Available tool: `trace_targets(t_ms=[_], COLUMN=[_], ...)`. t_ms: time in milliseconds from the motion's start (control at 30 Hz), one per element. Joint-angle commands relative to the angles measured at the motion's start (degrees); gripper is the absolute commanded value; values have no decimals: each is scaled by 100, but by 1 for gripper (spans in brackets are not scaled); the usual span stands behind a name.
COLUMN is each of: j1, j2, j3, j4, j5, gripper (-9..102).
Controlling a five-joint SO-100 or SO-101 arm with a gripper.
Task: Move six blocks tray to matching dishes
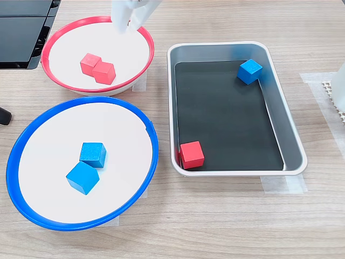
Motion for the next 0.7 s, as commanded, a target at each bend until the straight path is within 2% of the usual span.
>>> trace_targets(t_ms=[0, 100, 300, 433, 533, 667], j1=[123, 316, 220, 325, 650, 993], j2=[545, 993, 2197, 2988, 3524, 3981], j3=[123, 624, 2083, 2804, 3560, 4421], j4=[1485, 2320, 2505, 2927, 2813, 2285], j5=[-1125, -1898, -2109, -2707, -2716, -2329], gripper=[0, 0, 0, 1, 8, 11])
